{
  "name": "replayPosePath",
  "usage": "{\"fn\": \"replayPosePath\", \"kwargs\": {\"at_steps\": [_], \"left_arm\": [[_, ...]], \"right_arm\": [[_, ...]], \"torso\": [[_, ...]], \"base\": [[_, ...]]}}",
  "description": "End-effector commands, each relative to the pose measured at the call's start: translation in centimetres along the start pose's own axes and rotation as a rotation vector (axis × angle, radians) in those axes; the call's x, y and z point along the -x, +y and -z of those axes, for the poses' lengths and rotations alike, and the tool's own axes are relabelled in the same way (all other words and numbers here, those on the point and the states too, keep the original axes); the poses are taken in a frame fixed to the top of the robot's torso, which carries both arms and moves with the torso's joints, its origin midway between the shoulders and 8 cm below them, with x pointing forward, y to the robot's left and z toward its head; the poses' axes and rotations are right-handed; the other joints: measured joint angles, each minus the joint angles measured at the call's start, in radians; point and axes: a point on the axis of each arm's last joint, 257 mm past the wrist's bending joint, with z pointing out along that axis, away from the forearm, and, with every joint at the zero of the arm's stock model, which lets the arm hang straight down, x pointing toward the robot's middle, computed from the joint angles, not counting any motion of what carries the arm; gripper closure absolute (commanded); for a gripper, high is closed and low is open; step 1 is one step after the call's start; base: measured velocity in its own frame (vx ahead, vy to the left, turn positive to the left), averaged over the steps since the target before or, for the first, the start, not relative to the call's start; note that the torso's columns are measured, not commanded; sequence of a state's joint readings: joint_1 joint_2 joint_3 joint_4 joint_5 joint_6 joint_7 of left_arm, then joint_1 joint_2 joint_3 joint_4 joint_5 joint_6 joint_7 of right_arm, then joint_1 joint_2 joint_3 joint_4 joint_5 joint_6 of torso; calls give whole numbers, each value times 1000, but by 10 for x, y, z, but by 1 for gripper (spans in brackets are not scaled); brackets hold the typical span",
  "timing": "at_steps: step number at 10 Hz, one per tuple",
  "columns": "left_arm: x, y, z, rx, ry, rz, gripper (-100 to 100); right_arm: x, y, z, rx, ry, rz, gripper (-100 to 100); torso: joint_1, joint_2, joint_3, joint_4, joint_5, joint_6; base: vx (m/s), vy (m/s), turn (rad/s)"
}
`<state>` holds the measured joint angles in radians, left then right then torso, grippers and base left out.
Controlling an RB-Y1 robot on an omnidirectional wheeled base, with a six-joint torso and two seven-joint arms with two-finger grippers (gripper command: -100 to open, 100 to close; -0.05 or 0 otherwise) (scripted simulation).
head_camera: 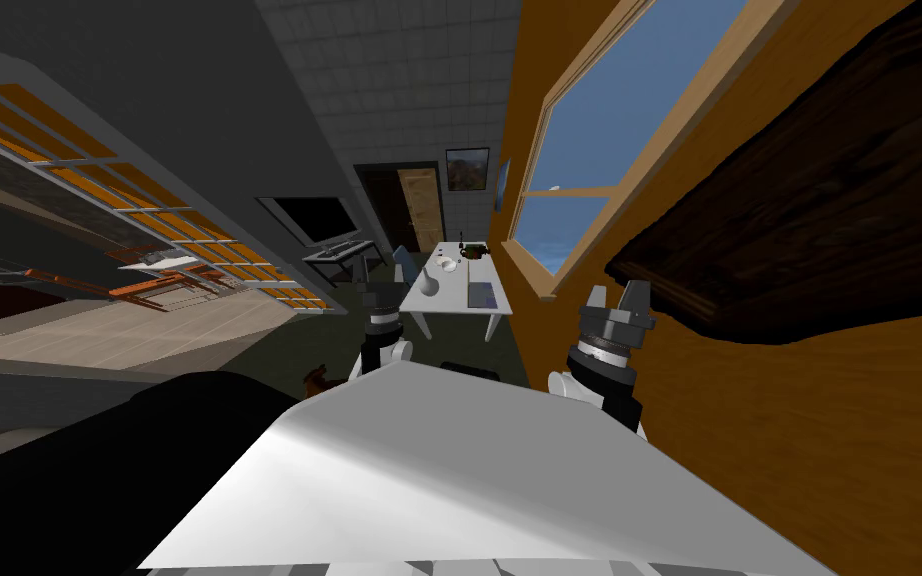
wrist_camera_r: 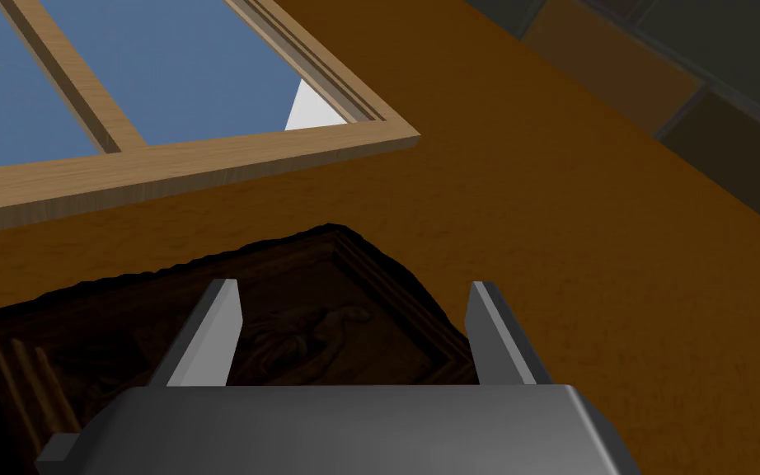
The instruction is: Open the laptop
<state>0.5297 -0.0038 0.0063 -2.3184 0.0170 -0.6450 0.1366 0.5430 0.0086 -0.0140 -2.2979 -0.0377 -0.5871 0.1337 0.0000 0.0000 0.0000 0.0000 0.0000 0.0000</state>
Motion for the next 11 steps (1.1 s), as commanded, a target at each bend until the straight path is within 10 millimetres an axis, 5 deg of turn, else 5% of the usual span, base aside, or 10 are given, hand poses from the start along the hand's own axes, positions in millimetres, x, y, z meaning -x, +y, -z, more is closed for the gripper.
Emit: {"fn": "replayPosePath", "kwargs": {"at_steps": [1, 9, 10, 11], "left_arm": [[0, 0, 0, 0, 0, 0, 0], [0, 0, 0, 0, 0, 0, 0], [0, 0, 0, 0, 0, 0, 0], [0, 0, 0, 0, 0, 0, 0]], "right_arm": [[0, 0, 0, 0, 0, 0, 0], [0, 0, 0, 0, 0, 0, 0], [-5, -2, 0, -2, 40, 26, -100], [-9, -5, 1, -6, 69, 49, -100]], "torso": [[0, 40, -82, 41, 0, 0], [0, 618, -1234, 617, 0, 0], [0, 691, -1382, 691, 0, 0], [1, 725, -1451, 724, 0, 0]], "base": [[0, 0, 0], [0, 0, 0], [11, 14, 6], [11, 38, 8]]}}
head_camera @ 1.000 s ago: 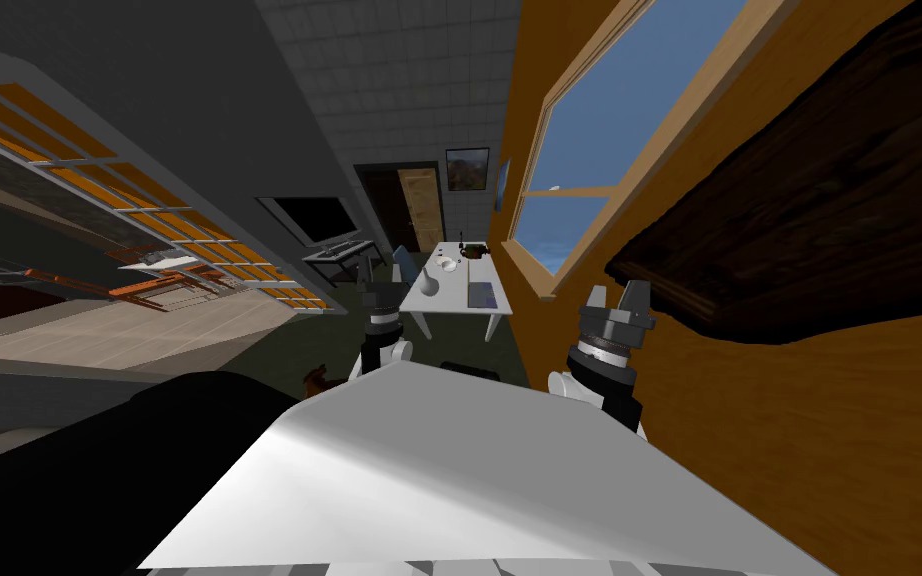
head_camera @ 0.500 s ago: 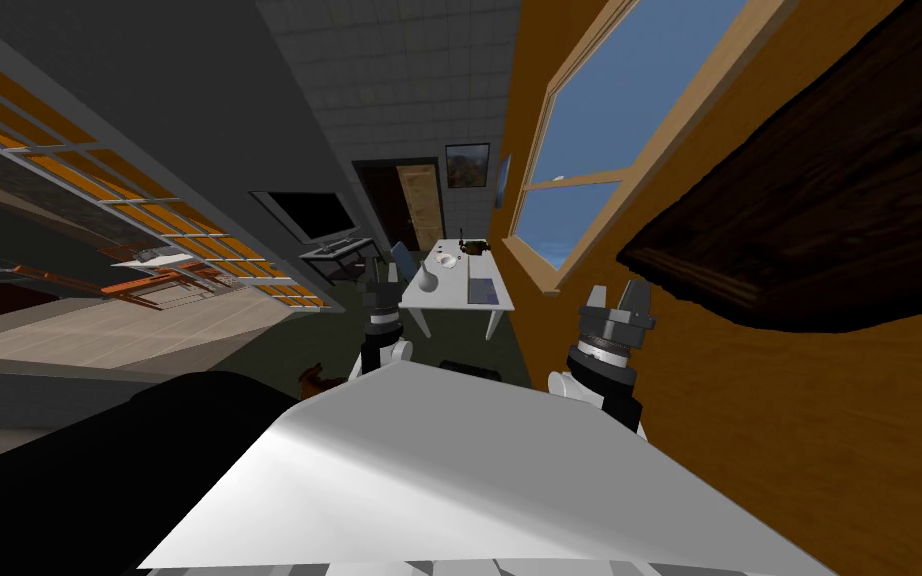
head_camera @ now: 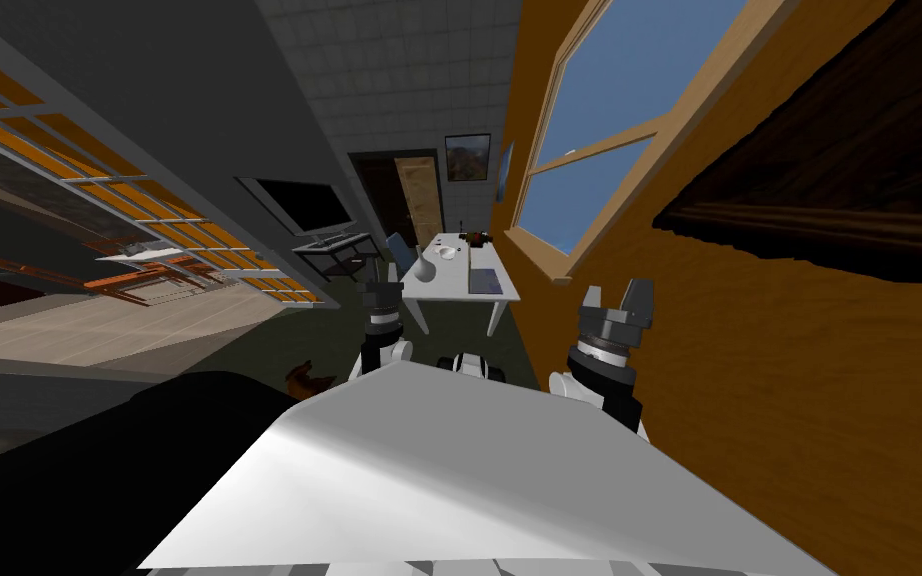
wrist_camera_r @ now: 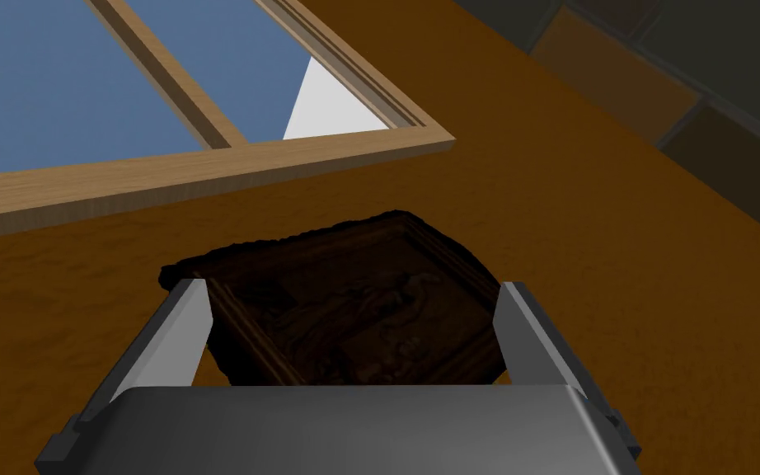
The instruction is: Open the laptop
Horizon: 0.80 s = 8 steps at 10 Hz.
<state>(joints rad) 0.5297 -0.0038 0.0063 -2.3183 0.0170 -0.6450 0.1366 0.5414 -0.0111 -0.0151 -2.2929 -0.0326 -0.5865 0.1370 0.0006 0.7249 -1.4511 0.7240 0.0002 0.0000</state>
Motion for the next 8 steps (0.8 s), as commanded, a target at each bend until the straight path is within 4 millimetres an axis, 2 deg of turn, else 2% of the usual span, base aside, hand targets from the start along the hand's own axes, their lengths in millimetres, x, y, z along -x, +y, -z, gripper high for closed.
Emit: {"fn": "replayPosePath", "kwargs": {"at_steps": [1, 8], "left_arm": [[0, 0, 0, 0, 0, 0, 0], [0, 0, 0, 0, 0, 0, 0]], "right_arm": [[-9, -7, 1, -10, 78, 65, -100], [-23, -51, 10, -72, 271, 373, -100]], "torso": [[1, 9, -20, 10, 0, 0], [1, 14, -24, 14, 0, 0]], "base": [[18, 66, 10], [26, 117, 17]]}}
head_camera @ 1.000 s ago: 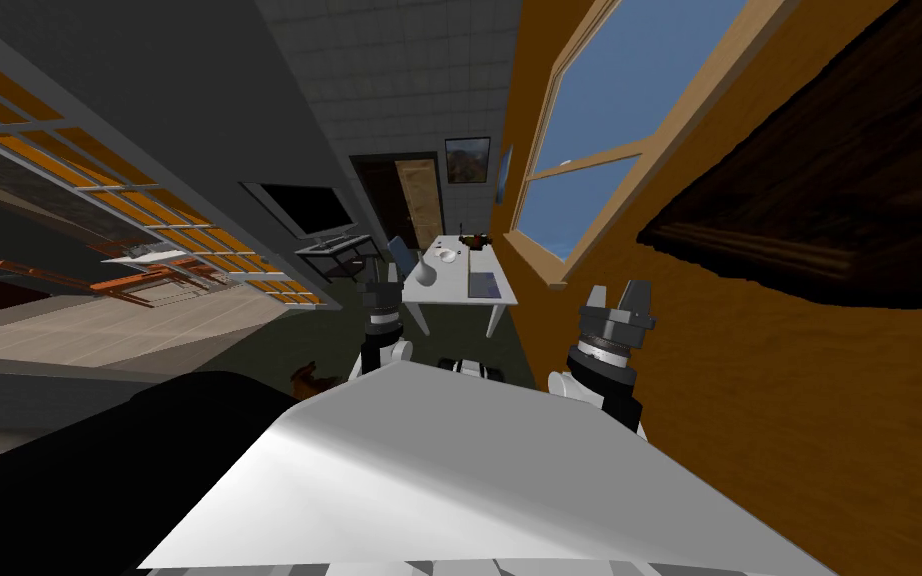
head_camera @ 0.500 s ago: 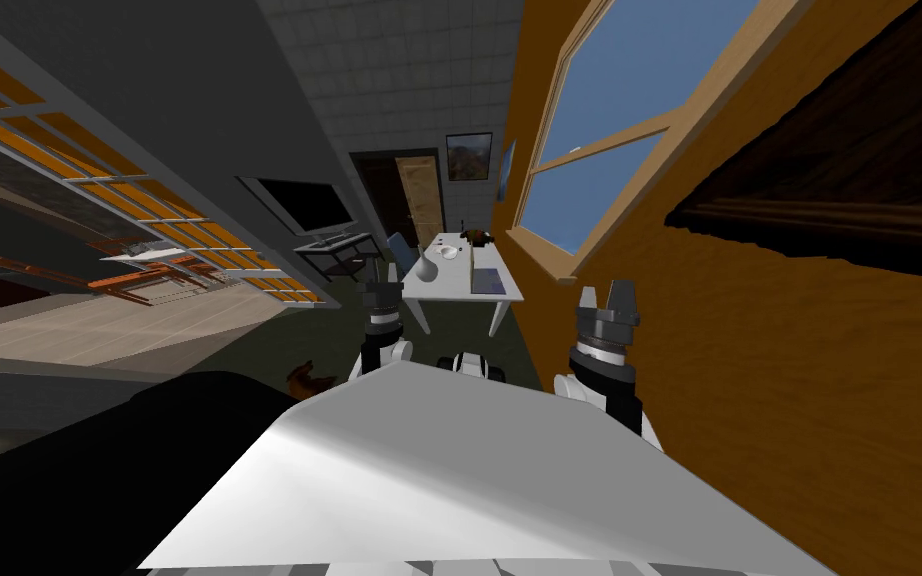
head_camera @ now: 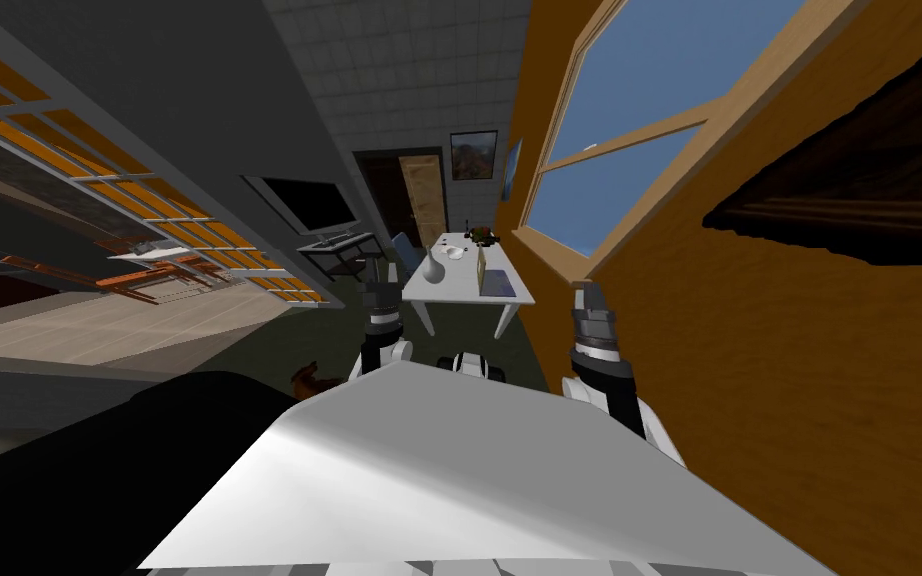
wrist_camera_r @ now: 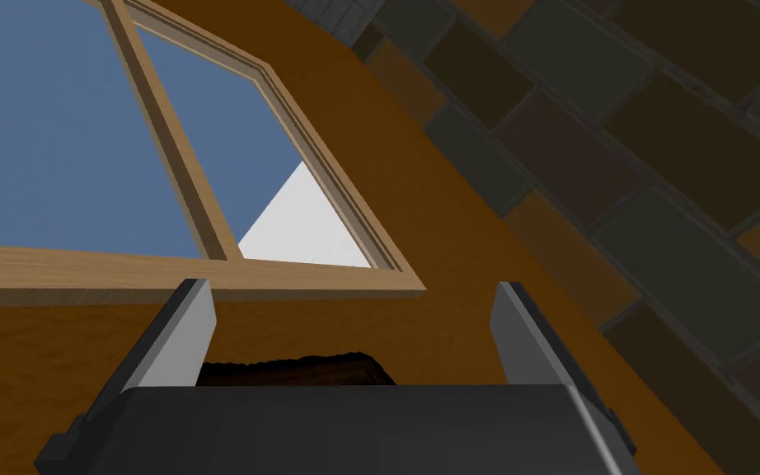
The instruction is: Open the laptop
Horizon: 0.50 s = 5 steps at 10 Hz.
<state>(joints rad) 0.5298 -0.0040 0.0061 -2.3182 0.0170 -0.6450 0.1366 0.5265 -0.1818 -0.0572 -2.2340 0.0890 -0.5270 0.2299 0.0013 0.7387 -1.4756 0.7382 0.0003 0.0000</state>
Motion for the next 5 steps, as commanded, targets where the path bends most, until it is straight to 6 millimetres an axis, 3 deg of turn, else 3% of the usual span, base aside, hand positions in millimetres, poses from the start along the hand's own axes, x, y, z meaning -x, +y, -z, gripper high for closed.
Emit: {"fn": "replayPosePath", "kwargs": {"at_steps": [1, 5], "left_arm": [[0, 0, 0, 0, 0, 0, 0], [0, 0, 0, 0, 0, 0, 0]], "right_arm": [[-7, -21, 2, -35, 67, 141, -100], [-13, -56, 8, -91, 165, 376, -100]], "torso": [[-2, 0, 0, 0, 0, 0], [0, -1, -1, 0, 0, 0]], "base": [[50, 148, 20], [52, 157, 26]]}}
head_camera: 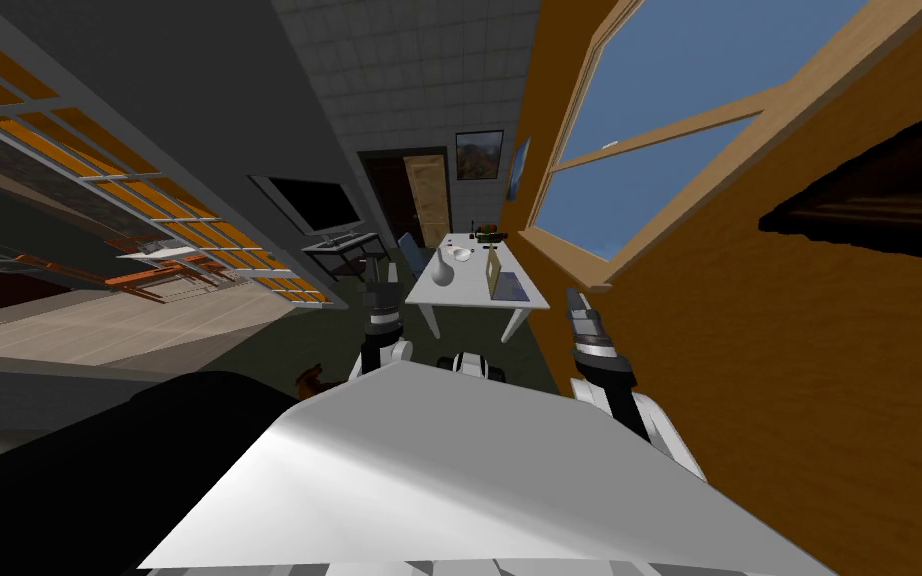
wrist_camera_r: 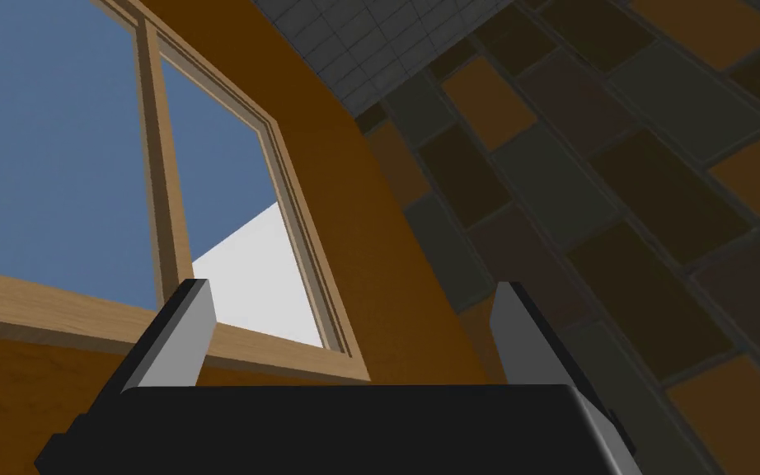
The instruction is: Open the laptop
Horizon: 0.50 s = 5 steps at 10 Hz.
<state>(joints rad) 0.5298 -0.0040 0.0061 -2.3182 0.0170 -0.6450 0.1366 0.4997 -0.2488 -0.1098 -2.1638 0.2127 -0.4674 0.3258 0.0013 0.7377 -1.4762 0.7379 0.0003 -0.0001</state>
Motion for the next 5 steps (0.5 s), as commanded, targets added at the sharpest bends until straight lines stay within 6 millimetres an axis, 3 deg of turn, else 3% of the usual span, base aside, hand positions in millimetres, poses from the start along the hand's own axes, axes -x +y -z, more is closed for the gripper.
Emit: {"fn": "replayPosePath", "kwargs": {"at_steps": [1, 5], "left_arm": [[0, 0, 0, 0, 0, 0, 0], [0, 0, 0, 0, 0, 0, 0]], "right_arm": [[-8, -23, 3, -40, 65, 164, -100], [-16, -67, 9, -100, 171, 430, -100]], "torso": [[0, 1, 1, 0, 0, 0], [-2, 0, 0, 0, 0, 0]], "base": [[32, 187, 23], [50, 179, 28]]}}
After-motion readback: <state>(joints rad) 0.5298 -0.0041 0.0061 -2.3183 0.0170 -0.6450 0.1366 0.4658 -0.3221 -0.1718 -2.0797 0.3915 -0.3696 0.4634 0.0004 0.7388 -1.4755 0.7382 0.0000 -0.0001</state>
